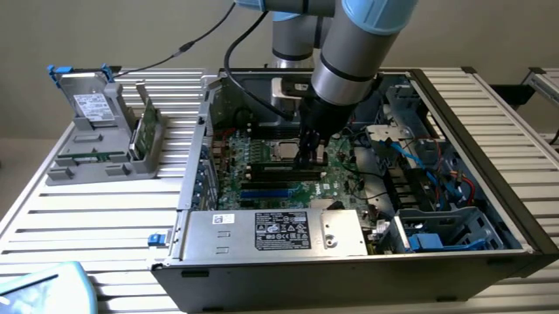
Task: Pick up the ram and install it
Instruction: 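Insert the ram into the slot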
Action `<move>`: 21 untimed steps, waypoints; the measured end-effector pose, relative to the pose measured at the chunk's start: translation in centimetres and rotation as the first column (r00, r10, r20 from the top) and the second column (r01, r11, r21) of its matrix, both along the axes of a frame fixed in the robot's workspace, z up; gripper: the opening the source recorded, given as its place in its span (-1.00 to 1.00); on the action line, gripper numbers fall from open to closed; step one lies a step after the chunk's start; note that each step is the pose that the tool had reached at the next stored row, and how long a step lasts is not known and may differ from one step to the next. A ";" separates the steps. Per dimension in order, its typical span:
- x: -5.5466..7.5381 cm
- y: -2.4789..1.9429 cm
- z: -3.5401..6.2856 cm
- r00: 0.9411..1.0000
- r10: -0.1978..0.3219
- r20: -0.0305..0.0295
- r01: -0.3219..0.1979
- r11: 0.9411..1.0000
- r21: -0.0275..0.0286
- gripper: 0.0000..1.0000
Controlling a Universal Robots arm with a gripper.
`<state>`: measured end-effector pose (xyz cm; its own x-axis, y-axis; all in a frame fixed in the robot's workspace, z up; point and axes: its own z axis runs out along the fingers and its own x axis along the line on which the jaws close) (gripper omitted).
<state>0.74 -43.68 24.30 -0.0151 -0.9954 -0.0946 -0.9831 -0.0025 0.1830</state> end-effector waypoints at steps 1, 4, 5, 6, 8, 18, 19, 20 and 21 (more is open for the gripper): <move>0.0 0.01 -0.07 1.000 0.000 0.000 0.000 1.000 0.000 -0.75; 0.0 0.00 -0.38 1.000 0.000 0.000 0.000 1.000 0.000 -0.75; 0.0 0.00 -0.51 1.000 0.000 0.000 0.000 1.000 0.000 -0.75; 0.0 0.00 -0.61 1.000 0.000 0.000 0.000 1.000 0.000 -0.75; 0.0 0.00 -0.66 1.000 0.000 0.000 0.000 1.000 0.000 -0.75; -0.3 0.00 -0.70 1.000 0.000 0.000 0.000 1.000 0.001 -0.75; -0.3 0.00 -0.71 1.000 0.000 0.000 0.000 1.000 0.001 -0.75; -0.2 0.01 -0.76 1.000 0.000 0.000 0.000 1.000 0.002 -0.75; -0.3 0.01 -0.83 1.000 0.000 0.000 0.000 1.000 0.002 -0.75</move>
<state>0.49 -43.67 23.47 -0.0150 -0.9952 -0.0967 -0.9831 -0.0029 0.1828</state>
